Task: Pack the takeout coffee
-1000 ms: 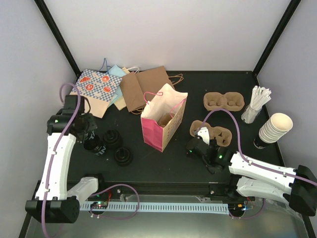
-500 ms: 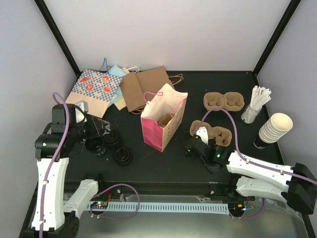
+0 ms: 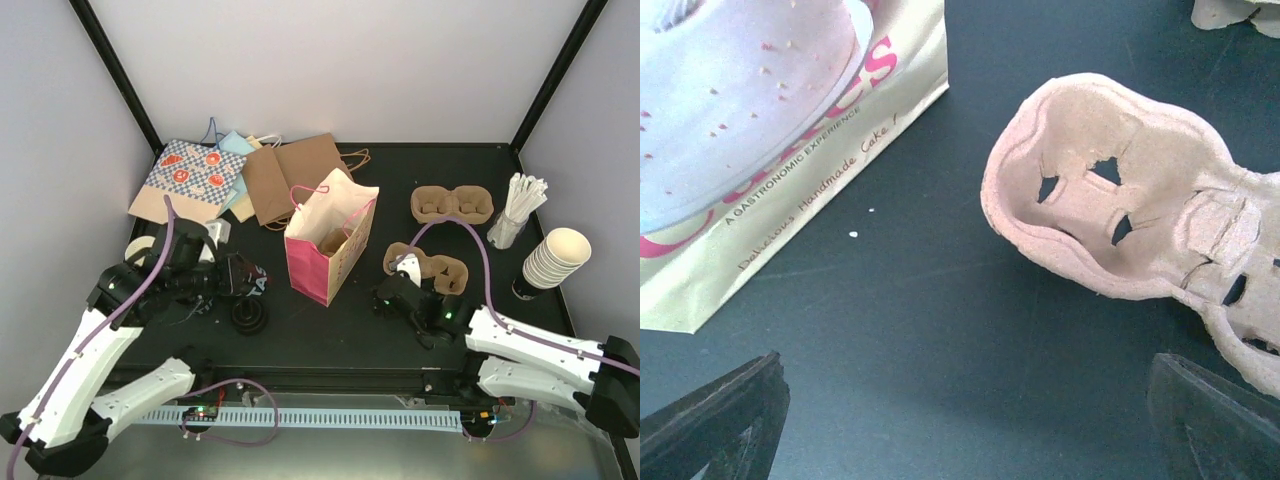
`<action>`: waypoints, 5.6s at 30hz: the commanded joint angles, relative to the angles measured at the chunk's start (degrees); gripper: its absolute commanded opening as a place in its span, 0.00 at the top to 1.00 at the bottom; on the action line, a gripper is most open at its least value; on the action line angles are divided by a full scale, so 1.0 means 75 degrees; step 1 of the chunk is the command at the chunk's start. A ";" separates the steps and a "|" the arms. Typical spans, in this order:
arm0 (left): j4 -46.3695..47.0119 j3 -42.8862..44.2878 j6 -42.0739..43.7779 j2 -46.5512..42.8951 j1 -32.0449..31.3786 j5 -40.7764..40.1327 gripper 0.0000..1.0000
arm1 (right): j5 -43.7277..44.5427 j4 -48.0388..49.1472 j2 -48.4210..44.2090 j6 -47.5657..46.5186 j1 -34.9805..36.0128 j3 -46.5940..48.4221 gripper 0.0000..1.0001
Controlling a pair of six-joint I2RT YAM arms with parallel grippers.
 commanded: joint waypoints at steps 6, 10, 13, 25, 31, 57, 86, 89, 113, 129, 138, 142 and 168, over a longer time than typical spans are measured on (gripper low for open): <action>-0.0088 -0.0410 -0.2108 0.0484 -0.3477 -0.1498 0.98 | 0.0664 -0.0178 -0.0630 0.0441 -0.0027 -0.0024 0.00; 0.0257 -0.0550 -0.2616 0.0904 -0.4934 -0.2062 0.98 | 0.1389 -0.0713 -0.0665 0.0546 -0.0029 0.0229 0.00; 0.0517 -0.0490 -0.2753 0.1397 -0.5885 -0.2516 0.98 | 0.1774 -0.0762 -0.0734 0.0669 -0.0027 0.0251 0.00; 0.2144 0.0191 -0.0706 0.4166 -0.7346 -0.3071 0.98 | 0.2946 -0.1376 -0.1417 0.1775 -0.0155 -0.0057 0.00; 0.2864 0.0372 0.0062 0.4994 -0.7348 -0.3239 0.99 | 0.1967 -0.0933 -0.1827 0.1431 -0.1325 -0.0418 0.00; 0.3115 0.1298 0.1359 0.7018 -0.5970 -0.3320 0.98 | 0.1433 -0.0748 -0.1993 0.1278 -0.1591 -0.0590 0.00; 0.1905 0.1535 0.1084 0.5471 -0.5933 -0.1943 0.20 | 0.1287 -0.0619 -0.1890 0.1119 -0.1586 -0.0589 0.00; 0.1694 0.1379 0.0892 0.4843 -0.5962 -0.1717 0.15 | 0.1257 -0.0580 -0.1879 0.1070 -0.1586 -0.0601 0.00; 0.0331 -0.2599 -0.1407 0.0754 -0.2271 -0.2272 0.01 | 0.1073 -0.0434 -0.1934 0.0897 -0.1588 -0.0648 0.00; 0.0962 -0.2004 -0.0015 0.1932 -0.0764 -0.2562 0.05 | 0.1015 -0.0366 -0.1851 0.0833 -0.1593 -0.0645 0.00; 0.1186 -0.1188 0.1578 0.2925 0.0742 -0.2684 0.02 | 0.0966 -0.0324 -0.1804 0.0776 -0.1587 -0.0637 0.00; 0.1141 -0.0975 0.1871 0.3428 0.1413 -0.2327 0.01 | 0.0941 -0.0299 -0.1818 0.0760 -0.1589 -0.0637 0.00; 0.1819 -0.1104 0.3079 0.4386 0.2647 -0.1478 0.03 | 0.0885 -0.0237 -0.1632 0.0669 -0.1590 -0.0590 0.00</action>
